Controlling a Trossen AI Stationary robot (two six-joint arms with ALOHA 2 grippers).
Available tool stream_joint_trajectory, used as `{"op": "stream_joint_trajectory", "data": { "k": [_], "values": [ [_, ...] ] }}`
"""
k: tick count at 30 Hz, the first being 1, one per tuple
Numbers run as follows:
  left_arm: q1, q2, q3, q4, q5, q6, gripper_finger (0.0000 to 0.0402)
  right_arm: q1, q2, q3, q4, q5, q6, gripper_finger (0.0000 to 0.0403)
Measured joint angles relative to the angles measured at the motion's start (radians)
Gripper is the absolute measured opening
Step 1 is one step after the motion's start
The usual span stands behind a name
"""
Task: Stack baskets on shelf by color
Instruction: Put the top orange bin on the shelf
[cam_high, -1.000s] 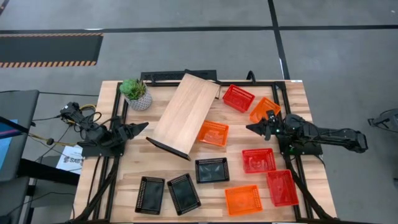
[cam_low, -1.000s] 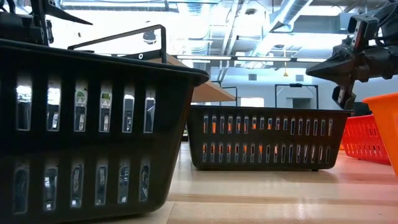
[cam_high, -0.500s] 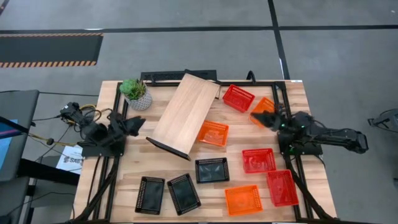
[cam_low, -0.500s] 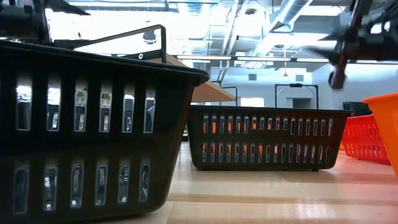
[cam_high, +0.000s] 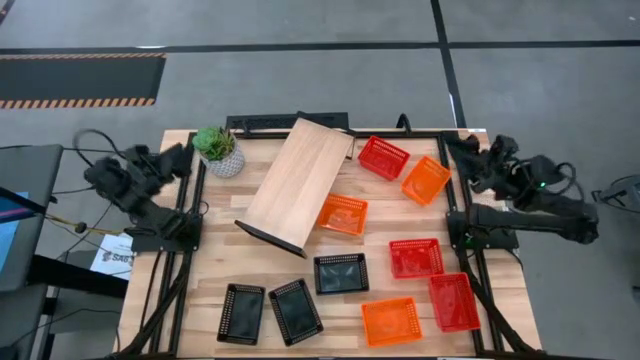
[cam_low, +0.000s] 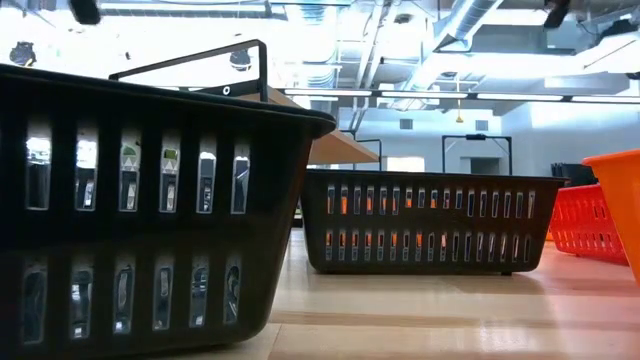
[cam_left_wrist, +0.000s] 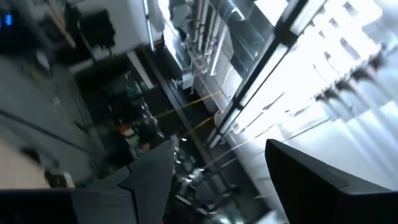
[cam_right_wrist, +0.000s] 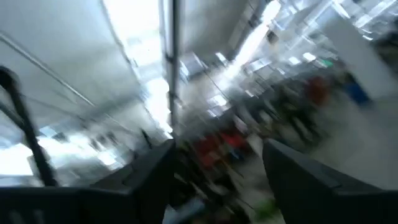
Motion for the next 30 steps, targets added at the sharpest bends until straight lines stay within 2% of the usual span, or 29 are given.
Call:
{"op": "stream_joint_trajectory", "data": {
  "k": [3, 6, 8, 11, 16, 21, 25, 30],
  "values": [
    [0.000, 0.100, 0.158, -0.158, -0.071, 0.043, 0.0242, 0.000, 0.091, 0.149, -0.285, 0.081, -0.025, 0.0270],
    [0.000, 0.190, 0.315, -0.381, -0.214, 0.017, 0.0242, 0.000, 0.202, 0.288, -0.584, 0.179, -0.015, 0.0270],
    [0.000, 0.239, 0.407, -0.529, -0.262, -0.025, 0.0242, 0.000, 0.280, 0.367, -0.778, 0.234, 0.032, 0.0270],
    [0.000, 0.297, 0.520, -0.715, -0.266, -0.113, 0.0242, -0.001, 0.389, 0.448, -1.017, 0.284, 0.118, 0.0270],
    [0.000, 0.353, 0.634, -0.992, -0.232, -0.310, 0.0242, -0.020, 0.526, 0.485, -1.322, 0.277, 0.236, 0.0270],
    [0.000, 0.371, 0.651, -1.179, -0.174, -0.481, 0.0242, -0.024, 0.688, 0.457, -1.463, 0.192, 0.251, 0.0270],
    [0.000, 0.377, 0.651, -1.301, -0.122, -0.631, 0.0242, -0.023, 0.794, 0.414, -1.442, 0.115, 0.225, 0.0270],
    [0.000, 0.388, 0.651, -1.385, -0.064, -0.747, 0.0242, -0.015, 0.926, 0.391, -1.394, 0.046, 0.146, 0.0270]
  ]
}}
